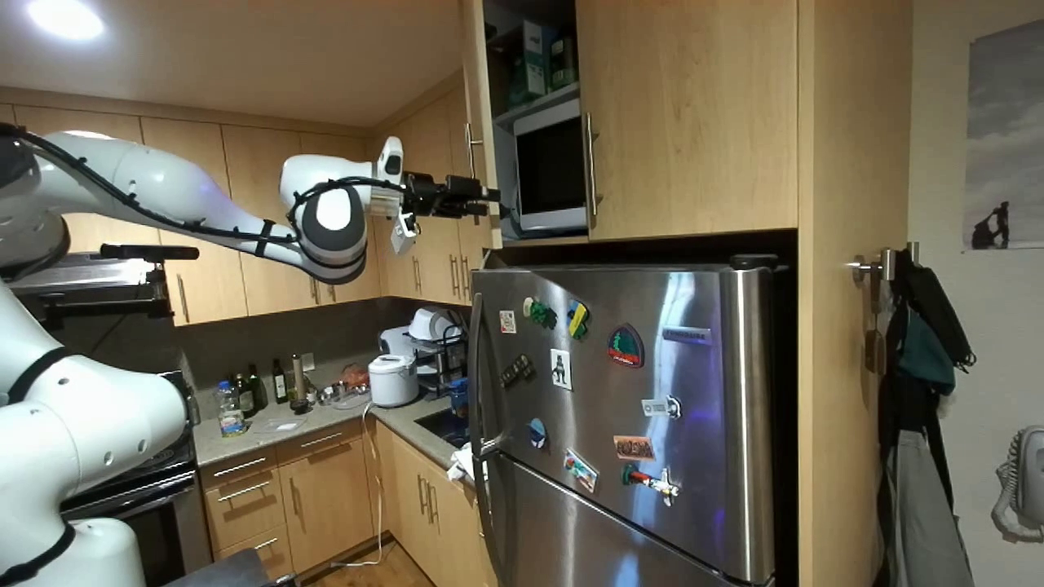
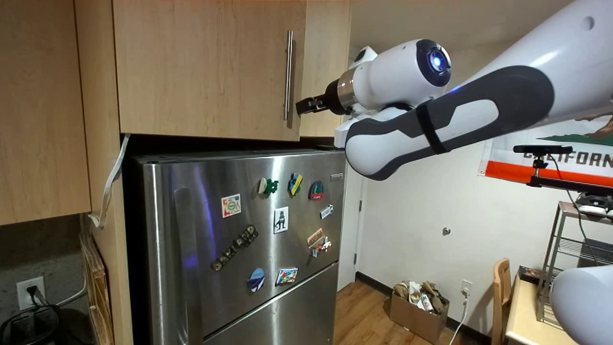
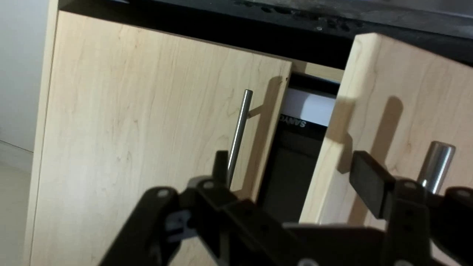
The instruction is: Close the top left cupboard drawer above the refrigerator
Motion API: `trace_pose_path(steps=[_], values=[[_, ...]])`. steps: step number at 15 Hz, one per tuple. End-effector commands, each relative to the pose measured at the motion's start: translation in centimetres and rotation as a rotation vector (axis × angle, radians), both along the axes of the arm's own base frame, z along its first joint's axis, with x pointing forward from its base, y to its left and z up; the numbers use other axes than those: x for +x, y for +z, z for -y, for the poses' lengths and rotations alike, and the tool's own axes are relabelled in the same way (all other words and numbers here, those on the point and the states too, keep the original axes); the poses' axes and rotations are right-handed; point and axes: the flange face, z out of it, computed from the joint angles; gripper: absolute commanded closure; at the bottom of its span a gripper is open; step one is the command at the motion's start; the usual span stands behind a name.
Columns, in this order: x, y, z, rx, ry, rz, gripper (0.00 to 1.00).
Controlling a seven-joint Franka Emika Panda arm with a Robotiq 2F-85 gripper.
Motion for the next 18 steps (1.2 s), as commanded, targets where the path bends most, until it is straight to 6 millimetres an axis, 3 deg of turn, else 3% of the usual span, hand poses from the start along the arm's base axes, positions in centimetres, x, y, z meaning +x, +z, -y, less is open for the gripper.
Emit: trace_pose_path(steps=[1, 5, 6, 7, 8, 13, 14, 15, 17, 18], values=[[1.8, 1.0, 0.6, 0.034, -0.02, 0.014, 0.13], [2.8, 1.0, 1.1, 0.037, -0.03, 0.012, 0.23], [3.0, 1.0, 1.1, 0.039, -0.032, 0.011, 0.32], [3.2, 0.9, 1.2, 0.042, -0.035, 0.011, 0.3], [3.4, 0.8, 1.2, 0.041, -0.036, 0.009, 0.47], [4.0, 0.6, 1.6, 0.041, -0.043, 0.007, 0.76], [4.1, 0.6, 1.7, 0.041, -0.044, 0.007, 0.88], [3.3, 0.1, 1.6, 0.014, -0.033, -0.002, 0.72], [3.4, 0.0, 1.7, 0.016, -0.035, -0.002, 0.87], [3.4, 0.1, 1.8, 0.016, -0.035, -0.002, 0.88]])
